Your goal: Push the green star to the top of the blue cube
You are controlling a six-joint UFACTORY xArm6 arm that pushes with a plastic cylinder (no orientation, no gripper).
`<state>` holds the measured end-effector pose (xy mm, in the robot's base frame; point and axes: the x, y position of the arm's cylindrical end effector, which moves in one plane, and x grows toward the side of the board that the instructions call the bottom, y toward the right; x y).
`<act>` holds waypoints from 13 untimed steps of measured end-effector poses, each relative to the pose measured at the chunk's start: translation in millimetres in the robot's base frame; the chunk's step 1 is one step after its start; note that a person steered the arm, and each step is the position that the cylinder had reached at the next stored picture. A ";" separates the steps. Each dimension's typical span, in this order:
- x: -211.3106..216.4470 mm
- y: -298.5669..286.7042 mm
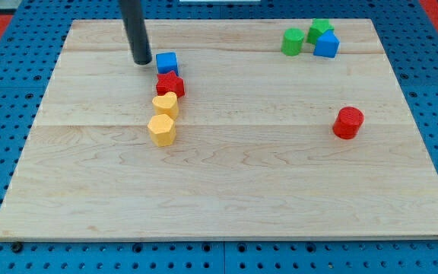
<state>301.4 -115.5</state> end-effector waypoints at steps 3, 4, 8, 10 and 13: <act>-53.7 150.6; 4.5 259.8; -64.6 300.4; -98.2 302.4; -56.7 125.8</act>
<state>244.7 10.3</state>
